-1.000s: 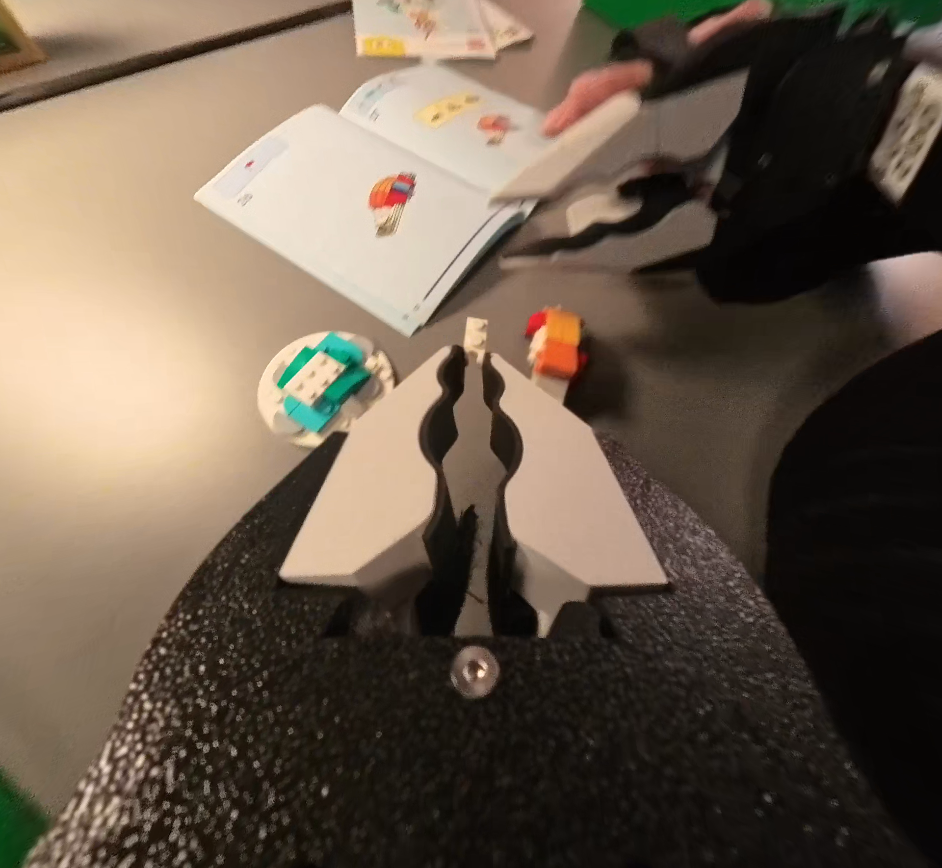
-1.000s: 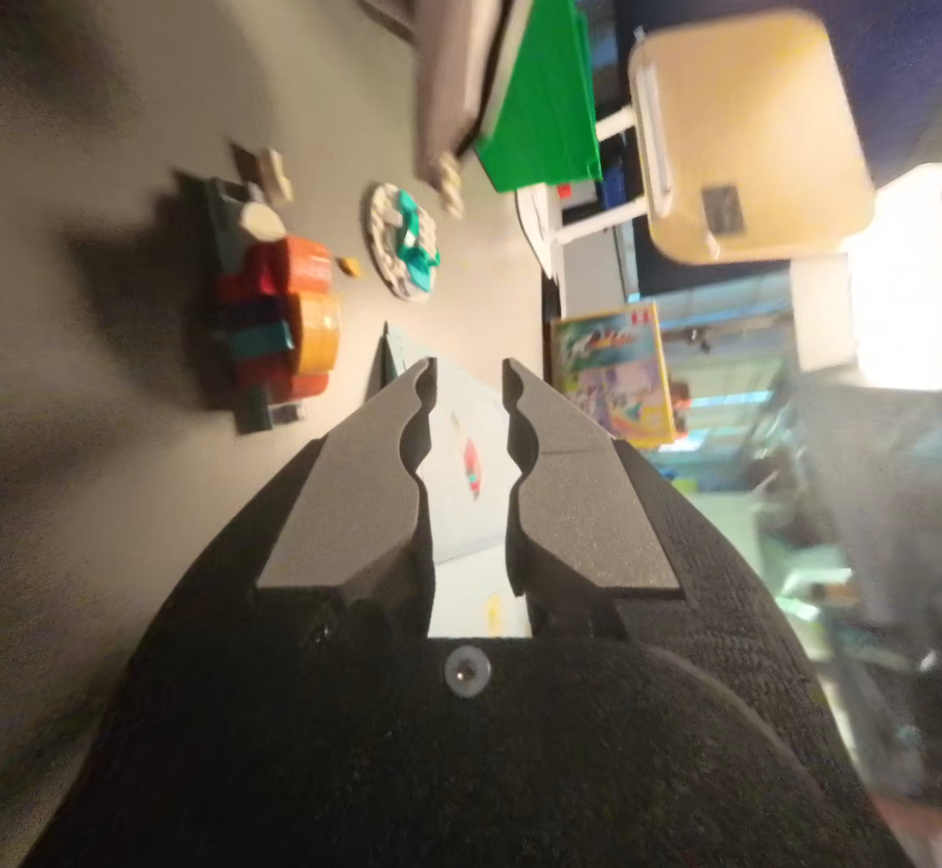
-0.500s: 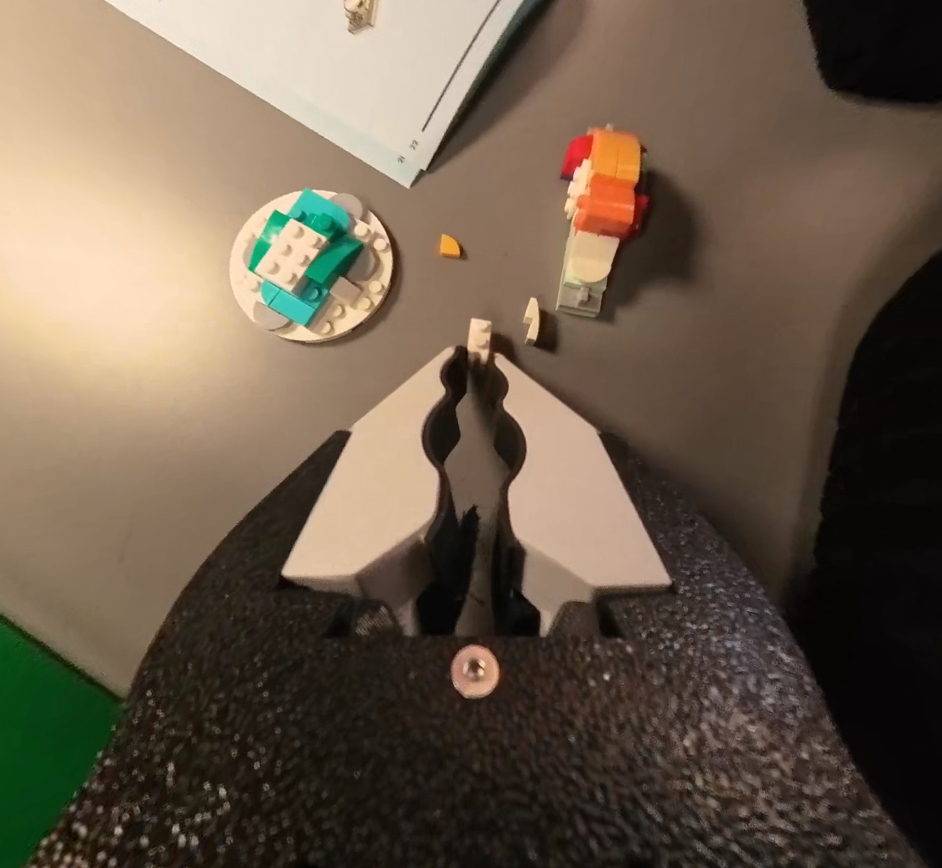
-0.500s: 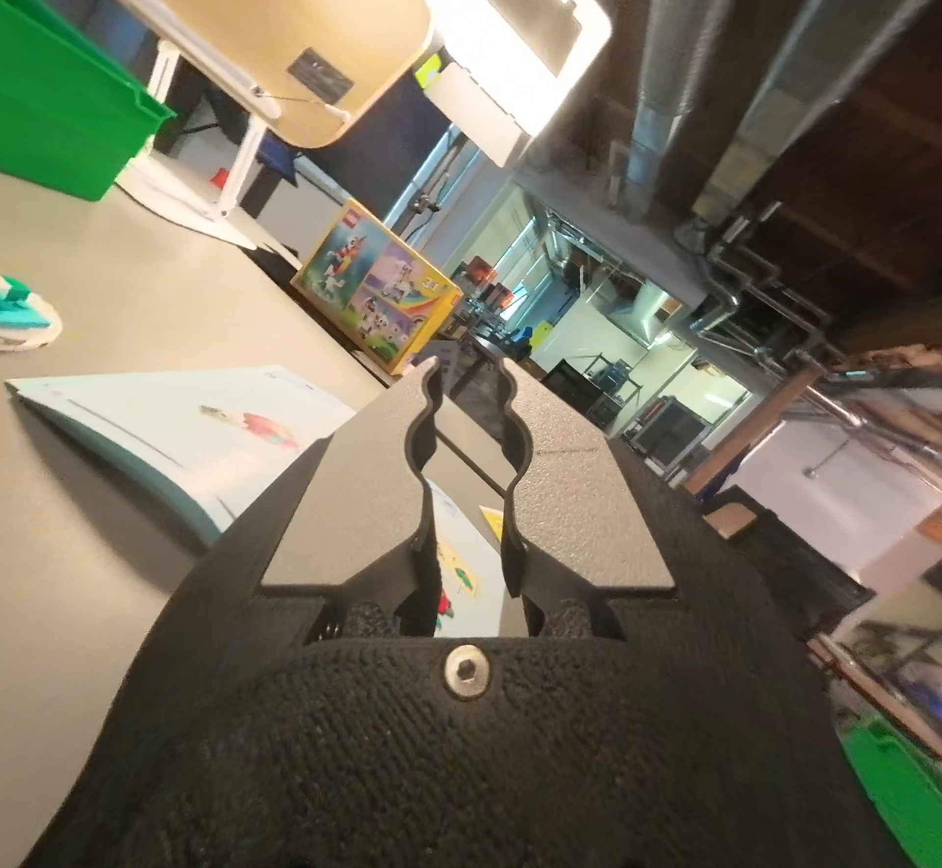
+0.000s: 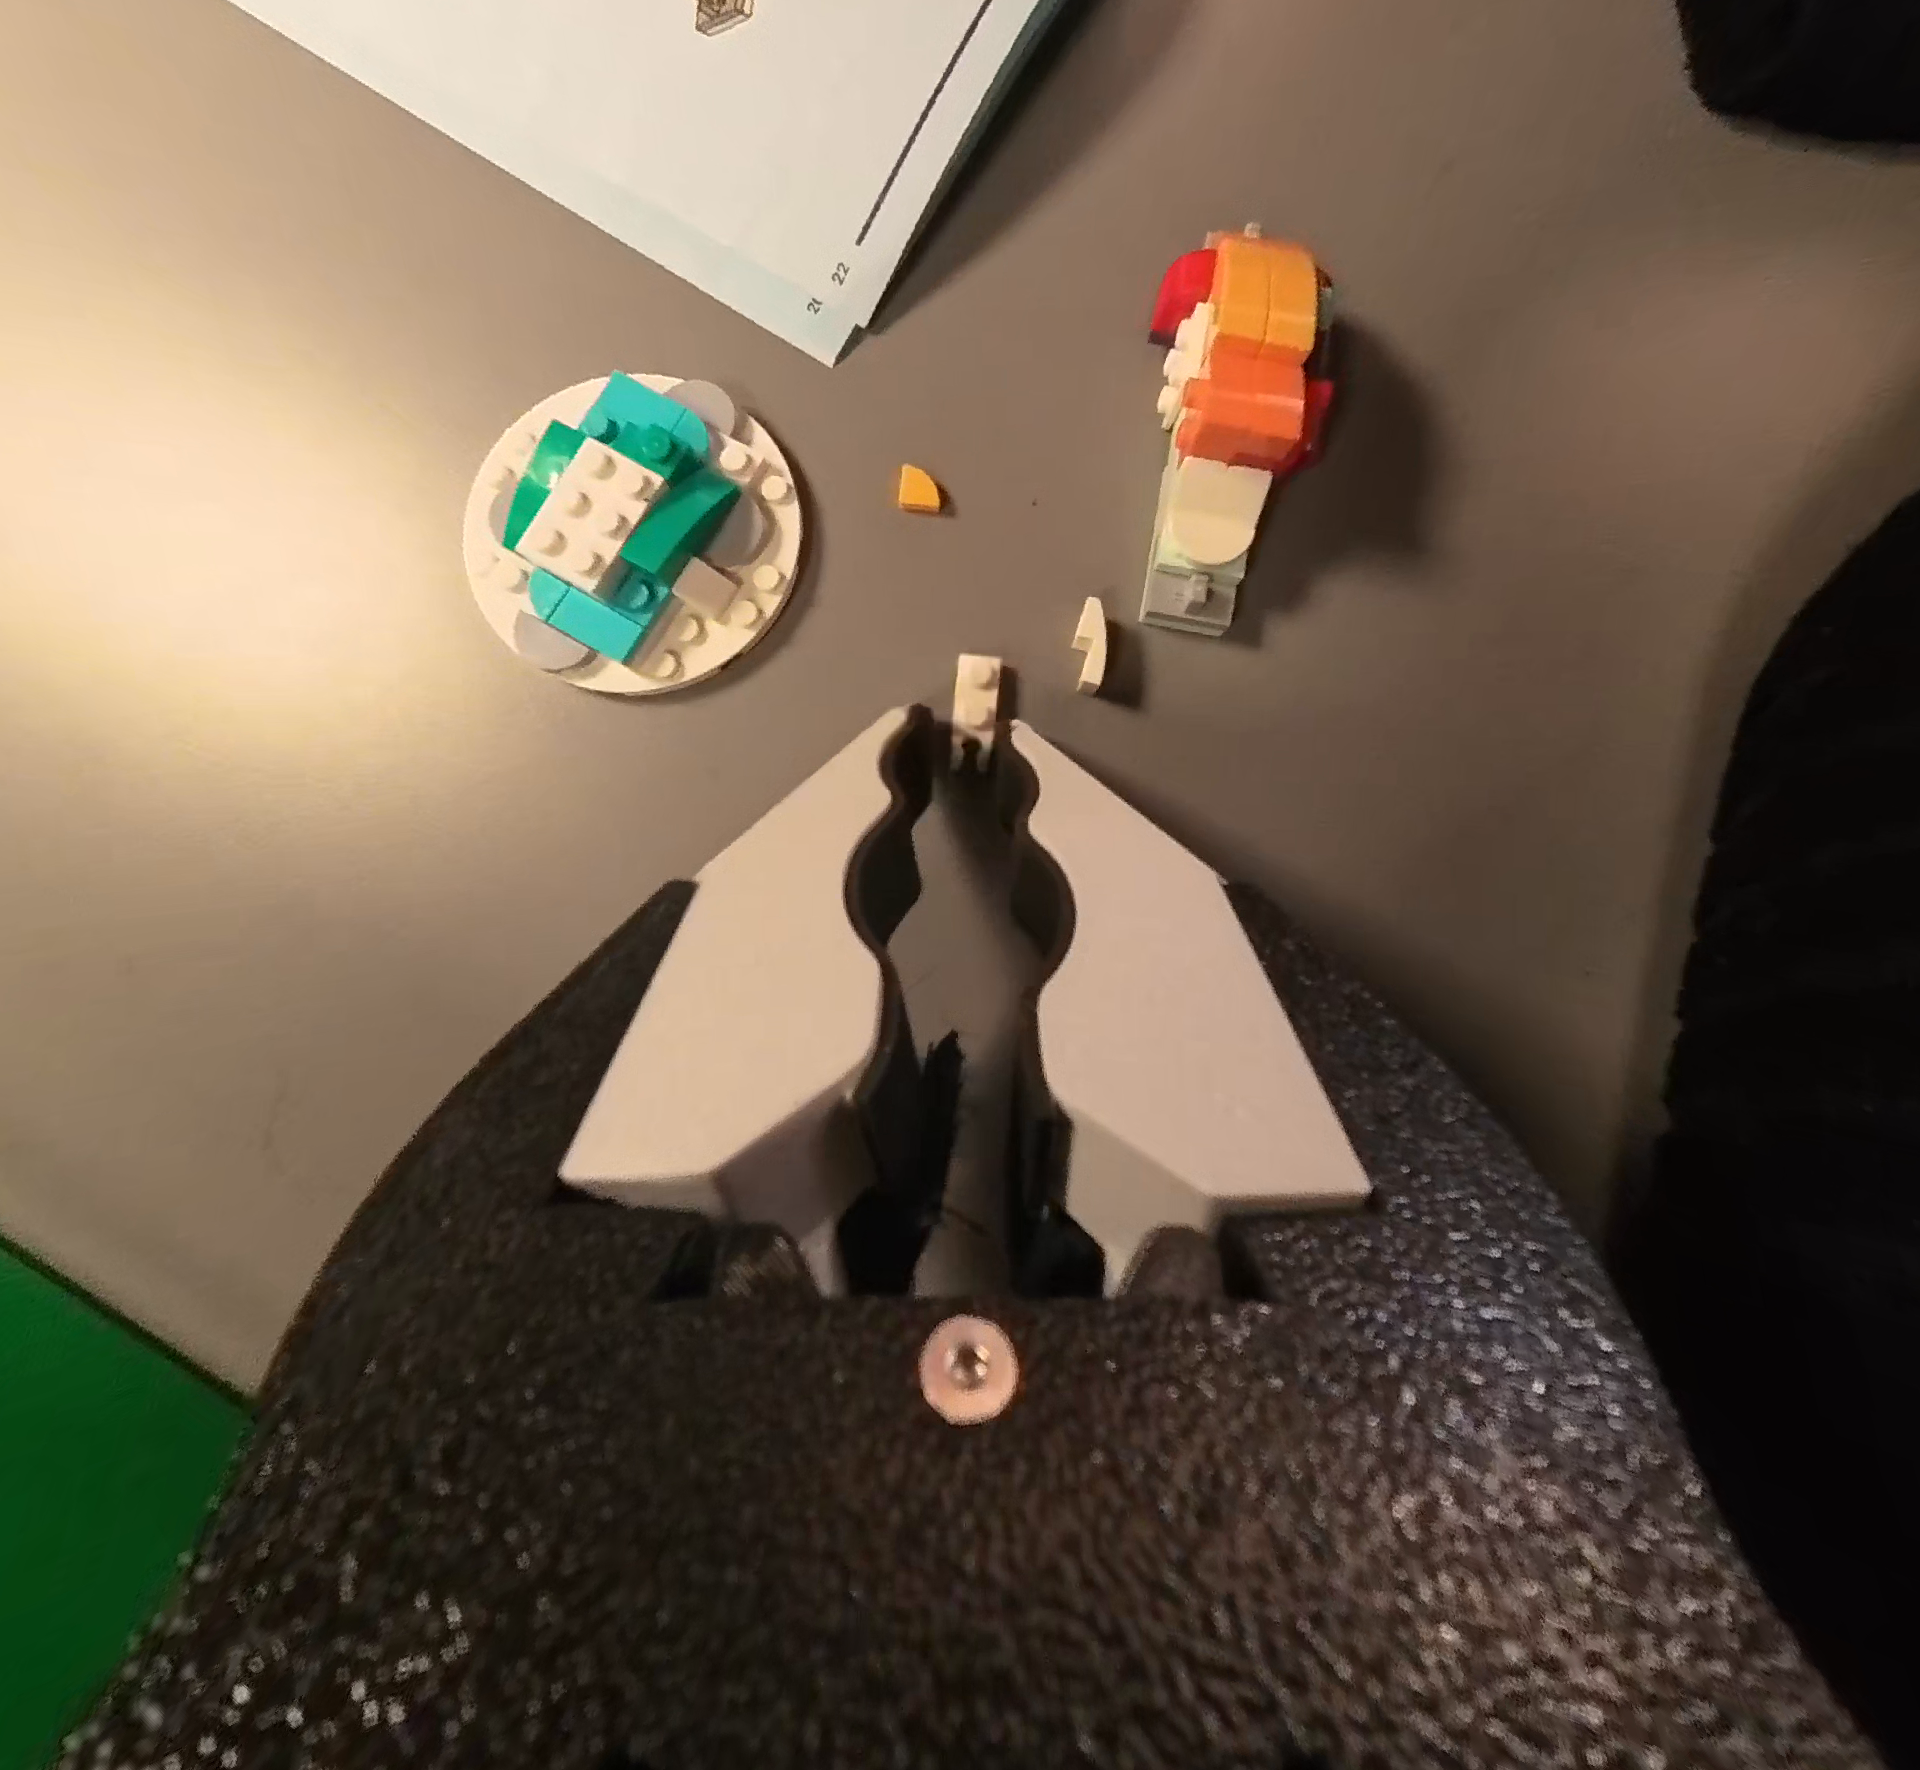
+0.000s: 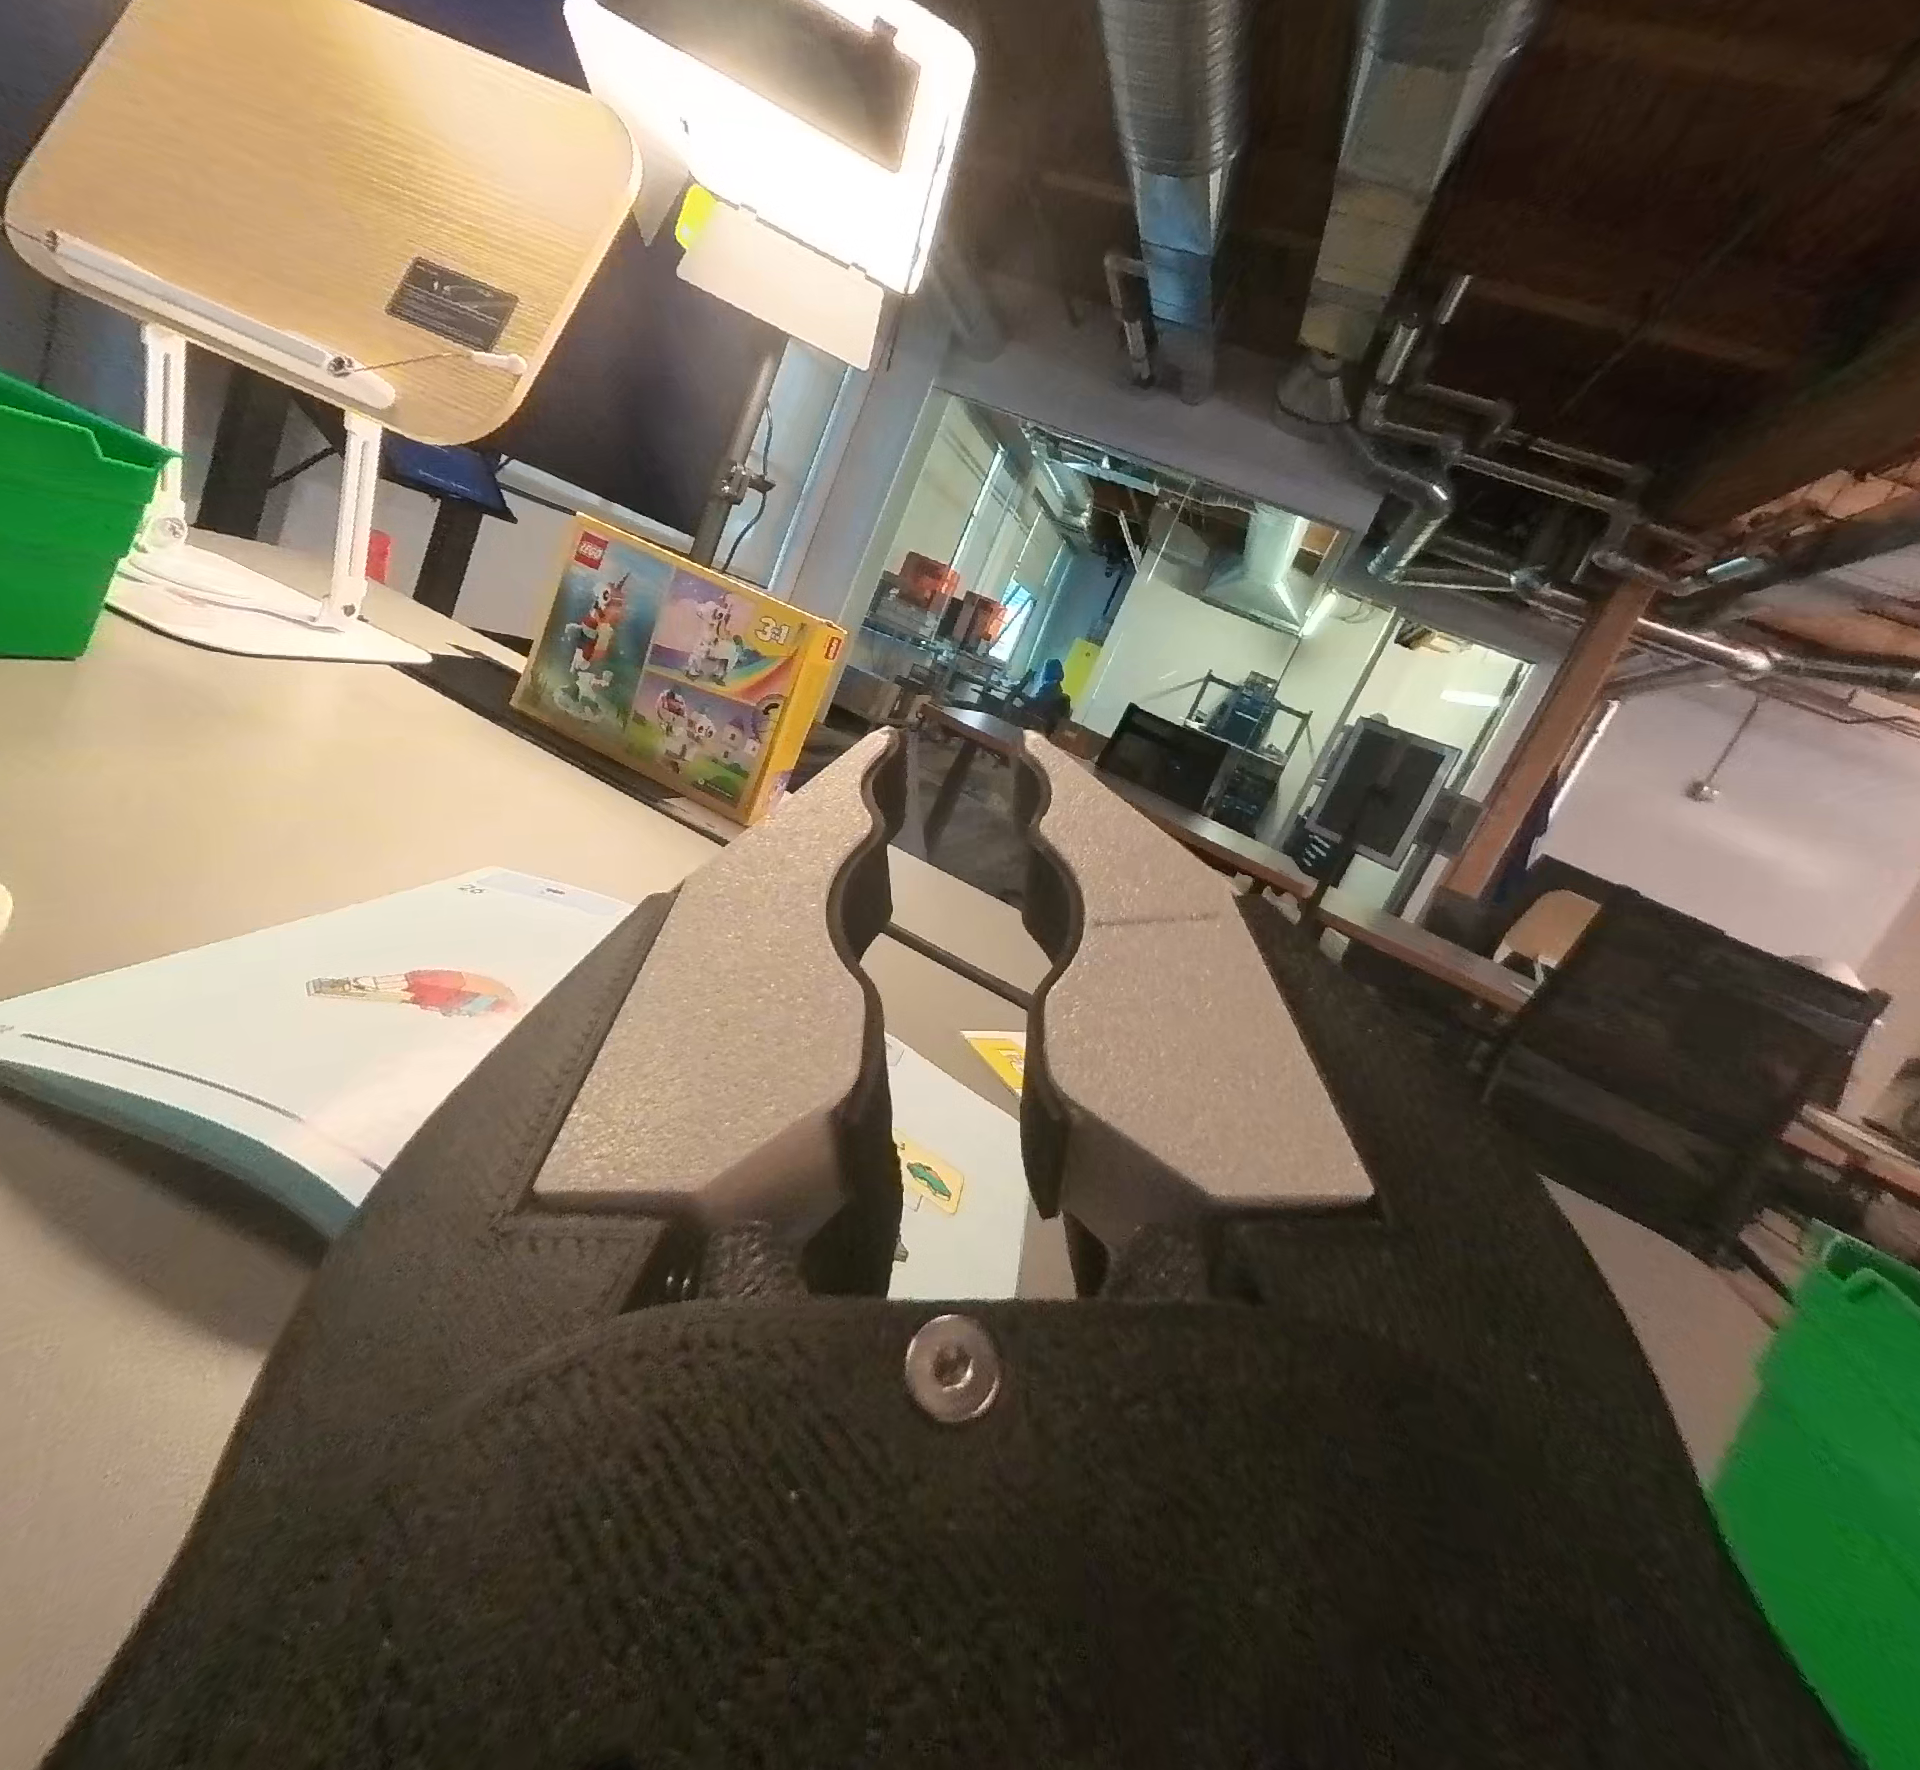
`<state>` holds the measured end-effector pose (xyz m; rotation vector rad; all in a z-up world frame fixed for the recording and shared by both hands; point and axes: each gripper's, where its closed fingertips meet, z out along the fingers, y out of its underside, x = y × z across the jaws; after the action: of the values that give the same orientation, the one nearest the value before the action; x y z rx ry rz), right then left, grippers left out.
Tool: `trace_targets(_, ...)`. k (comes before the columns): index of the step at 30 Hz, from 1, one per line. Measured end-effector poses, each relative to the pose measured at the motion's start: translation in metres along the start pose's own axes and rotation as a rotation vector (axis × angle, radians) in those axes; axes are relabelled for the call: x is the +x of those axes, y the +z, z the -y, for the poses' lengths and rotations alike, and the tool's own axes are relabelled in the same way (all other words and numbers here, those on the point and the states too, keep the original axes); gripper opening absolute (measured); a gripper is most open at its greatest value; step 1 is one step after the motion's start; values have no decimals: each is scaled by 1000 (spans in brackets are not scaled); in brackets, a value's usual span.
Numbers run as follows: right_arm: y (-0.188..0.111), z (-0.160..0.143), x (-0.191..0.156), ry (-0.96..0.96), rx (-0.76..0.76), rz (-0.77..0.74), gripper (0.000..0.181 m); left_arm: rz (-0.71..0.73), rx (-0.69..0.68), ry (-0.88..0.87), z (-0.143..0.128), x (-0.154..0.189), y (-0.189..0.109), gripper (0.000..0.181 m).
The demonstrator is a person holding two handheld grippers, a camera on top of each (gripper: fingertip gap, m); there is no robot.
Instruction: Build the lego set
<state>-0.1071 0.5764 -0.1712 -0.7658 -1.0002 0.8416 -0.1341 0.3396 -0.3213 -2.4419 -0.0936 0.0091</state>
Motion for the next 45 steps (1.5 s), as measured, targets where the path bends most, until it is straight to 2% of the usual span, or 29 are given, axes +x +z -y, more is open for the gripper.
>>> trace_targets(10, -1, 1, 0, 2, 7, 5, 15, 38, -28, -28, -4, -7, -6, 23)
trace_targets(14, 0, 0, 1, 13, 3, 5, 15, 81, 70, -52, 7, -11, -31, 25)
trace_targets(17, 0, -3, 3, 10, -6, -3, 15, 99, 127, -59, 3, -8, -55, 27)
trace_targets(20, 0, -8, 10, 0, -28, -32, 14, 115, 213, -98, 1, -4, -83, 24)
trace_targets(22, 1, -11, 13, -2, -43, -51, 14, 143, 289, -121, 1, -8, -104, 14)
trace_targets(26, 4, -18, 15, -31, -75, -67, 14, 276, 404, -169, -2, -34, -149, 0)
trace_targets(30, 6, -23, 15, -72, -107, -83, 13, 479, 508, -122, -5, -70, -198, 0)
trace_targets(34, 7, -25, 14, -85, -120, -86, 14, 715, 497, -42, -20, -116, -236, 0)
trace_targets(40, 8, -33, 23, -91, -171, -149, 14, 851, 388, -39, -50, -167, -254, 0)
trace_targets(45, 9, -41, 30, -84, -210, -190, 14, 835, 371, -107, -73, -180, -241, 0)
